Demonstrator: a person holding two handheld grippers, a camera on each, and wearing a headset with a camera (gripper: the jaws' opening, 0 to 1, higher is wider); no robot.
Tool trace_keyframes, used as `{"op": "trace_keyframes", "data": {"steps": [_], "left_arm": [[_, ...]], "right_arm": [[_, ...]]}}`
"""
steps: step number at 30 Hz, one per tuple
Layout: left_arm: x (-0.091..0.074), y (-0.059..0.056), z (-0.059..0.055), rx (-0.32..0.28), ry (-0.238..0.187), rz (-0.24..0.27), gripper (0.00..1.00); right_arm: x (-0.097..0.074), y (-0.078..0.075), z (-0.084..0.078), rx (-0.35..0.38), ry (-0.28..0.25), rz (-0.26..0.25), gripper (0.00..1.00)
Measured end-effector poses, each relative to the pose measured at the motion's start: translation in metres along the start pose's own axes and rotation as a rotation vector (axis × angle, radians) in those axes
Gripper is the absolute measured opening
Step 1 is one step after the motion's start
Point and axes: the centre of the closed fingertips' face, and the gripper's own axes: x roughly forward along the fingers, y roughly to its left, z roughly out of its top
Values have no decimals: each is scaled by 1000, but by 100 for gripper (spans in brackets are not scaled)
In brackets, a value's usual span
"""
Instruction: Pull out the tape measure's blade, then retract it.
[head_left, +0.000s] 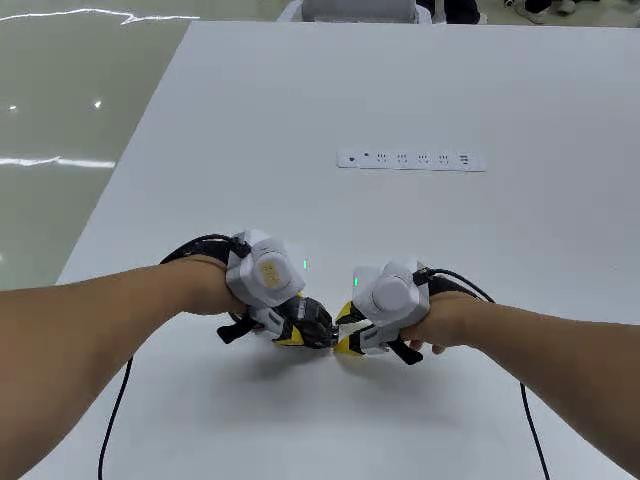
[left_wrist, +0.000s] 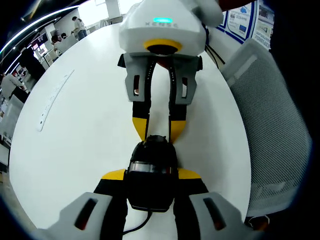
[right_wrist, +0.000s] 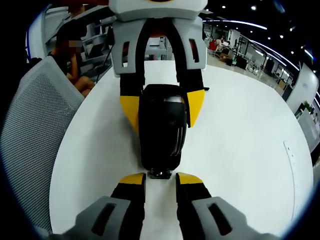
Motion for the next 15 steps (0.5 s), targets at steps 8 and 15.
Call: {"op": "trace_keyframes", "data": {"steps": [8, 15], "left_arm": [[1, -1, 0, -7, 4, 6, 30], [2, -1, 0, -10, -1, 12, 30]], "right_arm": [[5, -1, 4, -16, 32, 21, 18], [4, 1, 2, 38, 83, 31, 13]]}}
